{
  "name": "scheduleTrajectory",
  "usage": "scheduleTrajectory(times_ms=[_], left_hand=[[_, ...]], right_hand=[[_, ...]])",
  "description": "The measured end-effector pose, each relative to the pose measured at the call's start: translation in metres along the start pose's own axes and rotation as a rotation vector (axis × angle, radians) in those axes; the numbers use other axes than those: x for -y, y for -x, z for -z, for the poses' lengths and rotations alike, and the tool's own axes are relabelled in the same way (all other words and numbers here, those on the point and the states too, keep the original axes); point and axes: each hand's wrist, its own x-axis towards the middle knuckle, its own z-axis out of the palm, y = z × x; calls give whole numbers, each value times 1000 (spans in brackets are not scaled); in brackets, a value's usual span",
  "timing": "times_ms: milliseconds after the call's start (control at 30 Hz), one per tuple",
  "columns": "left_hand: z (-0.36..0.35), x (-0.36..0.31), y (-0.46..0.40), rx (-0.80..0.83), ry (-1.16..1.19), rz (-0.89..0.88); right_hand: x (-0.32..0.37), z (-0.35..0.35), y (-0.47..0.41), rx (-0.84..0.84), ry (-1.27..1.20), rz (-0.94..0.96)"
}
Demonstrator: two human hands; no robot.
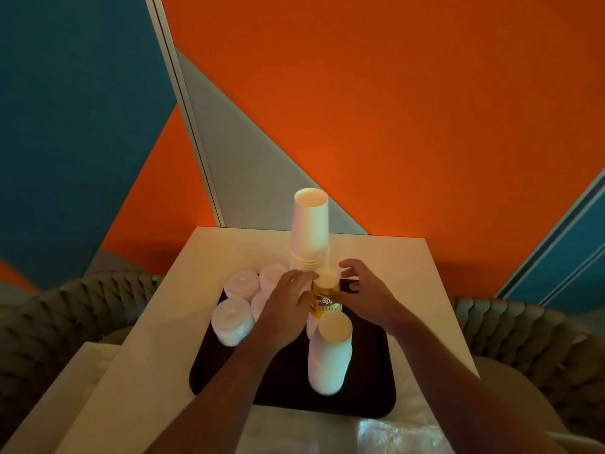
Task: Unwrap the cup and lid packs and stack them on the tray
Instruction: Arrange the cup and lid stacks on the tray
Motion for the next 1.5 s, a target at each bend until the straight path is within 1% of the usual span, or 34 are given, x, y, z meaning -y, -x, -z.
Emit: scheduleTrajectory(times_ms=[67,100,200,267,367,467,567,667,733,867,900,967,1033,1067,1133,1233,1400,1500], left_hand=[[-2,-16,5,-13,109,50],[-4,-20,10,8,138,54],[-17,-17,31,141,78,32],[-26,-11,41,168,33,35],[-29,-7,46,128,17,58],[-26,-4,42,82,33,57],[-23,-3,32,77,48,57],[-21,-6,19,101,30,52],[-18,-4,11,144,16,51],[-9,17,4,304,-28,68],[-7,22,5,300,-16,74],[-7,22,12,204,57,28],[-12,15,20,88,76,-112],[-15,10,23,63,59,-178],[-20,10,26,64,42,-253],[-19,20,24,75,59,-249],[-16,23,19,93,87,-276],[-16,22,19,97,106,-279]], right_hand=[[-2,-2,0,56,66,83],[-2,-4,-1,84,74,110],[1,-6,-4,132,93,158],[-1,-5,-5,132,101,168],[-8,1,-5,110,143,154],[-20,13,3,75,180,98],[-28,23,18,89,160,53],[-33,28,34,89,151,32],[-32,33,42,103,167,2],[-15,57,45,199,305,-63],[-4,62,42,177,286,-83],[26,68,30,40,174,-54],[55,62,8,-102,138,28],[67,56,-4,-130,153,60],[87,37,-29,-113,166,81],[96,6,-53,-89,129,47],[86,-17,-67,-125,84,-98],[84,-20,-72,-152,73,-92]])
